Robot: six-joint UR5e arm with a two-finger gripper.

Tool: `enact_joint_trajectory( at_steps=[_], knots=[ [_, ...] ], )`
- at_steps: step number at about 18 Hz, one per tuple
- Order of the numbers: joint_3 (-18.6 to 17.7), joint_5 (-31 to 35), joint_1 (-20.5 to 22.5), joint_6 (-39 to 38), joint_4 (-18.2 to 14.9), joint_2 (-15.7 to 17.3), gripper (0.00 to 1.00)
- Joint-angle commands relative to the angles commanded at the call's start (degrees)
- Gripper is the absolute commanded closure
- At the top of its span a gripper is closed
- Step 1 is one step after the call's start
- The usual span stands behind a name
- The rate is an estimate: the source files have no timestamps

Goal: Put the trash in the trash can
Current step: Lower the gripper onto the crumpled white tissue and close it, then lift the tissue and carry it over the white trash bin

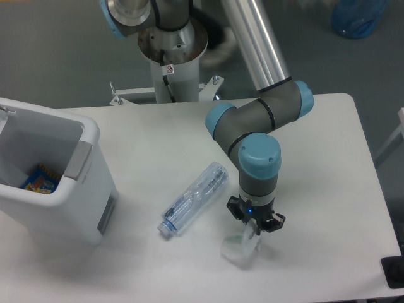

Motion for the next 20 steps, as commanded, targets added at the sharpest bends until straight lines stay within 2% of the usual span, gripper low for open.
enact_joint_trajectory(
  at_steps=[3, 8, 20],
  knots=[
    [0.7, -2.2, -0.1, -2.4, -0.1, 1.9, 1.00],
    [0.4, -14.5, -1.2, -7.0, -0.7, 9.1, 1.00],
    [0.7, -27.2, -10.5, -16.0, -0.8, 22.1, 1.00]
  ],
)
